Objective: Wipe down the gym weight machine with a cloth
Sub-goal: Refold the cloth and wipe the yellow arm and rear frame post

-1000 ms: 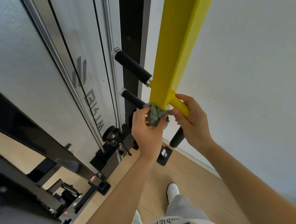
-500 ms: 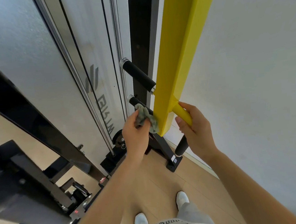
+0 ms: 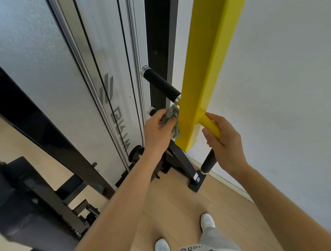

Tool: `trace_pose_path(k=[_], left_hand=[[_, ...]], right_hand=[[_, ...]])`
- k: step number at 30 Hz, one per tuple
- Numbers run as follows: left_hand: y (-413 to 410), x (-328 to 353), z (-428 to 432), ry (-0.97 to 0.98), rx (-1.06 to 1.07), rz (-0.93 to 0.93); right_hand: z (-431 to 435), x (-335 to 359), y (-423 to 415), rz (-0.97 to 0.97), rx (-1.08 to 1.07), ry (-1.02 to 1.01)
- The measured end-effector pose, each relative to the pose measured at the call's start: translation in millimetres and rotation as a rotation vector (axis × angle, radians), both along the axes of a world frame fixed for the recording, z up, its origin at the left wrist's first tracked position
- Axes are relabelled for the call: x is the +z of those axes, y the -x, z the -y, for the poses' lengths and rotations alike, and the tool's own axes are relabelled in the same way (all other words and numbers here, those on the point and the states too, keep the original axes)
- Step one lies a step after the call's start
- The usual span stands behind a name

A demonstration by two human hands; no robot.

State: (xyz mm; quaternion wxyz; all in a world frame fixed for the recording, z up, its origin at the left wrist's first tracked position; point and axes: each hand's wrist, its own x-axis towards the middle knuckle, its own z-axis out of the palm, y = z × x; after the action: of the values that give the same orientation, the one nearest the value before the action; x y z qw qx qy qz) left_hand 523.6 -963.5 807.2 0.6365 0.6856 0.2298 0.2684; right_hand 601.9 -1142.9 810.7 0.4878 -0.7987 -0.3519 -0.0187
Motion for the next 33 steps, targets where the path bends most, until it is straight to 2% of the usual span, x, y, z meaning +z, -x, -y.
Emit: trace_pose_path(k=[5,9,13,17,21,25,27,33], left_hand=[[26.0,-9.1,-4.0,0.081,-0.179,-0.023],[27.8,-16.0,-3.0,0.096,-0.150,-0.034],[16.2,0.7,-11.9,-0.007,-0.101,0.037],[8.6,17.5,-22.8,-0.104,-0.141,0.042],[16.0,0.9,-18.4,-0.090,-0.281,-0.096],[23.3,-21.7,-15.4,0.017,-0.372,-0.184],[24.5,-24.2,-17.7,0.041,-0.394,-0.182],[14.8,-4.5,-20.4,-0.093,-0.341,-0.042]], right_hand=[[-3.5,-0.3,1.1,0.013,-0.014,-0.007],[-6.4,0.0,0.6,0.021,-0.011,-0.005],[-8.9,2.1,1.6,0.007,-0.005,-0.004],[-9.8,2.5,1.3,0.011,-0.007,0.001],[-8.8,2.4,0.7,0.010,-0.012,0.002],[-7.6,3.4,0.2,0.022,-0.015,0.011],[-8.2,3.0,0.0,0.024,-0.023,0.017],[-9.0,2.5,0.3,0.024,-0.007,0.004]])
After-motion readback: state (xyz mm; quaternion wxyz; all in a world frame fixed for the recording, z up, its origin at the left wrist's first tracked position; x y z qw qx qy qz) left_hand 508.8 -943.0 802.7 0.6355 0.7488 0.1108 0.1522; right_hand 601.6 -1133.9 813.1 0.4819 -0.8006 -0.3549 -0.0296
